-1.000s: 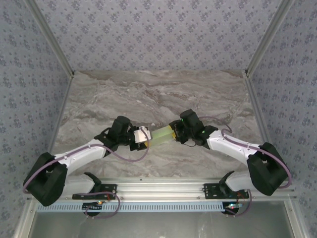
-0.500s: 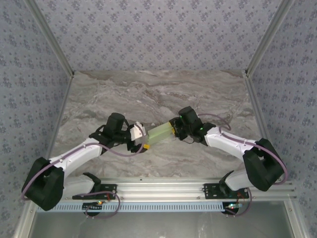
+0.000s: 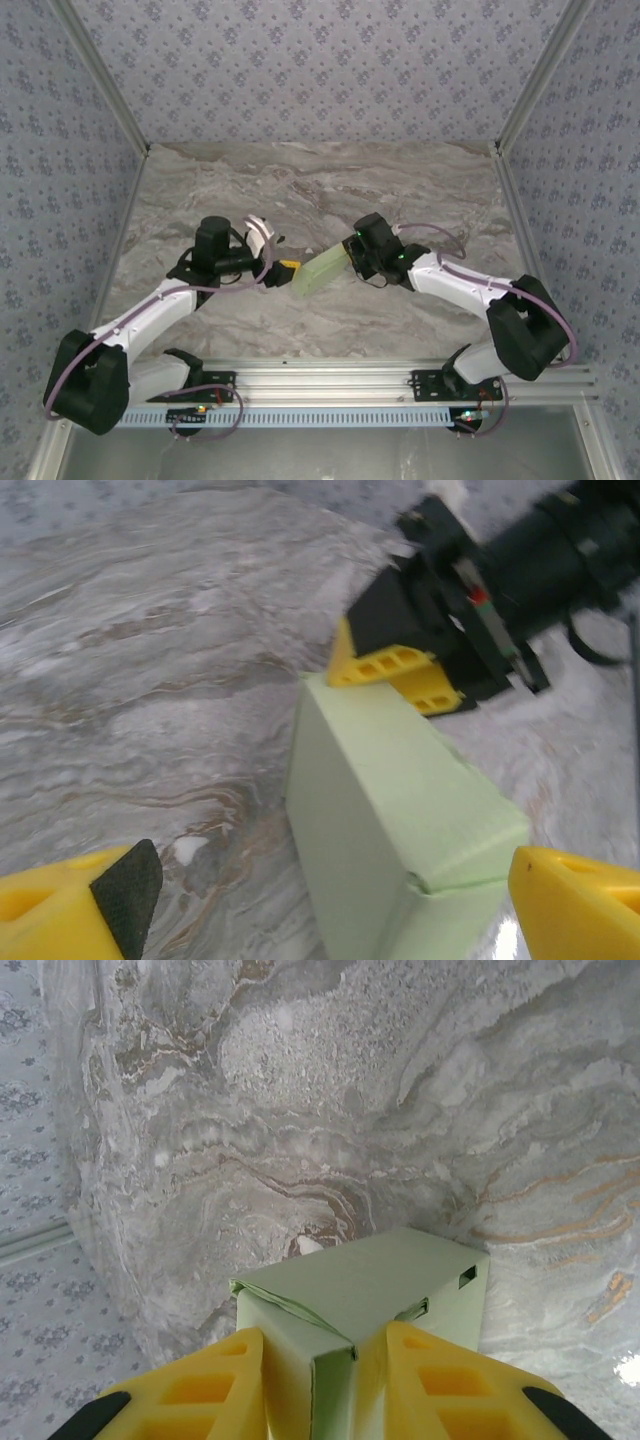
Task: Fold the paper box
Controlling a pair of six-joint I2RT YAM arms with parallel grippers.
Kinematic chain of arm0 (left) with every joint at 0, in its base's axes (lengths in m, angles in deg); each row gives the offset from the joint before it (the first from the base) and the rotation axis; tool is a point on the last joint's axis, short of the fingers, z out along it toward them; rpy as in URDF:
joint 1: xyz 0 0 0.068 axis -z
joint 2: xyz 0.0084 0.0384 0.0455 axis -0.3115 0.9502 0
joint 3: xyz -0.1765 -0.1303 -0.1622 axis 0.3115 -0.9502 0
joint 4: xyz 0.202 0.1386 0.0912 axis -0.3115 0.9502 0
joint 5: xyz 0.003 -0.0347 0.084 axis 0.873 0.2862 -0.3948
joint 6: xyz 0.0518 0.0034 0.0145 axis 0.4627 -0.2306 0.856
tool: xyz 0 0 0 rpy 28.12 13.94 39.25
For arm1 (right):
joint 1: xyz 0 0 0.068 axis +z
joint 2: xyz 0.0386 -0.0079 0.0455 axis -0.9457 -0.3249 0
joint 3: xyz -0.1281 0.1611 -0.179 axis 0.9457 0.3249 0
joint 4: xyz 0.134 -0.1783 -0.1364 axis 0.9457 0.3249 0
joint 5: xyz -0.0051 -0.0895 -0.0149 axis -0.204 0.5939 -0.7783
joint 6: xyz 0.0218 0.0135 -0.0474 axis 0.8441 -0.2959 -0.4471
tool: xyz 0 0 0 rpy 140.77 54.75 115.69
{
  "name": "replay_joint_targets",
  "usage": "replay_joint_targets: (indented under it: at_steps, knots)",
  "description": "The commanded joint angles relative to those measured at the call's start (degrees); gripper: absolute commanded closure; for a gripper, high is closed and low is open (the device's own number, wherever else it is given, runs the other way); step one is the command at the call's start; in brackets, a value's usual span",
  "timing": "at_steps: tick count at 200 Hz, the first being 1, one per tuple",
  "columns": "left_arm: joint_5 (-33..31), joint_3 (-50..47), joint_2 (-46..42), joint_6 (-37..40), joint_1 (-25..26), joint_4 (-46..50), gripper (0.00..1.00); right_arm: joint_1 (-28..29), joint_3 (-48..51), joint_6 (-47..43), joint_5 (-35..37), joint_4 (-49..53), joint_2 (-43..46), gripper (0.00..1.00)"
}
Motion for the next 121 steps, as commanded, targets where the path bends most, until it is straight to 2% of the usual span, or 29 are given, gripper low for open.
replay_joint_targets:
  at_steps: [1, 62, 89, 106, 121]
  knots:
    - [-9.77, 1.36, 1.87, -12.75, -0.34, -5.06, 0.07, 0.74, -0.04, -2.14, 3.4, 7.99, -3.46, 0.73]
    - [-20.37, -0.24, 4.85, -29.16, 4.65, -9.39, 0.06, 2.96, -2.71, -4.18, 3.54, 8.87, -5.52, 0.71]
    - [-26.56, -2.63, 2.8, -31.57, 5.9, -10.43, 0.06, 3.95, -3.99, -5.97, 4.75, 9.85, -5.31, 0.7]
    - [-28.91, -3.92, 0.6, -28.97, 5.87, -8.75, 0.05, 3.25, -4.6, -10.01, 5.15, 10.01, -4.6, 0.62]
    - [-29.56, -2.78, -2.35, -25.85, 5.51, -3.41, 0.05, 1.33, -5.02, -21.11, 2.94, 8.67, -3.55, 0.51]
